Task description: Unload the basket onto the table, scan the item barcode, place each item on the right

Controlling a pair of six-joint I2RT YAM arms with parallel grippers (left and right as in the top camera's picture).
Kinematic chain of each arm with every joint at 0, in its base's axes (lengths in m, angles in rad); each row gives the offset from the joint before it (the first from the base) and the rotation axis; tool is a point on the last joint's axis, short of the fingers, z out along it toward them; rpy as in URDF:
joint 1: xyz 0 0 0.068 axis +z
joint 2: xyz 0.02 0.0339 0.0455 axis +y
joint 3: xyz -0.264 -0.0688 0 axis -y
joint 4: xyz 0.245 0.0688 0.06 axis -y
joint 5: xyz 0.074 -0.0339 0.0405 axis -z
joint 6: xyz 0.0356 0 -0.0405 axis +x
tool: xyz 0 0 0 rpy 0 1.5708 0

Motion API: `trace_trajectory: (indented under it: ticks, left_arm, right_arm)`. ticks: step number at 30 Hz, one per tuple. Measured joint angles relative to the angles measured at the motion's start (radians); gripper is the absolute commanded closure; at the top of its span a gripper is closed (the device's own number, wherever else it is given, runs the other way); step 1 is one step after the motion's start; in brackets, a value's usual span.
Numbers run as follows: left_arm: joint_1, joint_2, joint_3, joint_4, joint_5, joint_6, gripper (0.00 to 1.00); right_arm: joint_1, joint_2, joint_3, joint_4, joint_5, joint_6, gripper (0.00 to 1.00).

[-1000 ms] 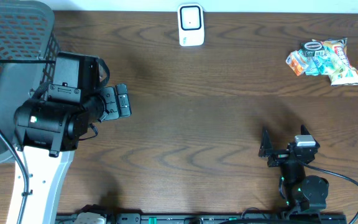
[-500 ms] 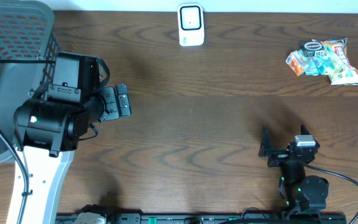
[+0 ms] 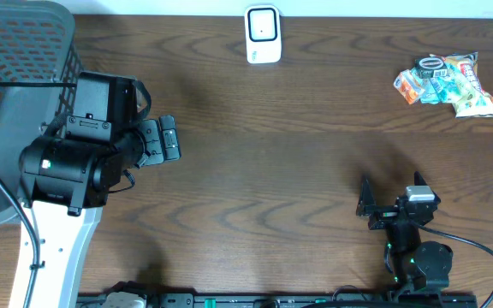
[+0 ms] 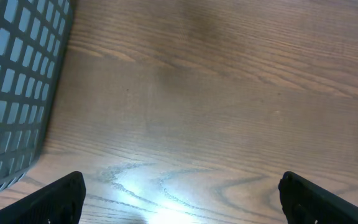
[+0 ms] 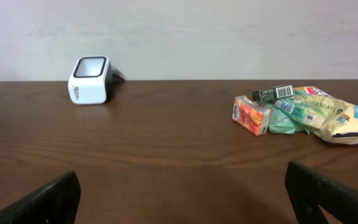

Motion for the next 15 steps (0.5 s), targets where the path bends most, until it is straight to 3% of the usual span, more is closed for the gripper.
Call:
trace_trajectory:
  ticks: [15]
  left_arm:
    - [0.000,-0.003,0.000,-0.051,0.000,0.000,0.02]
  right_arm:
    - [0.000,0.000,0.000,0.000,0.000,0.000,0.01]
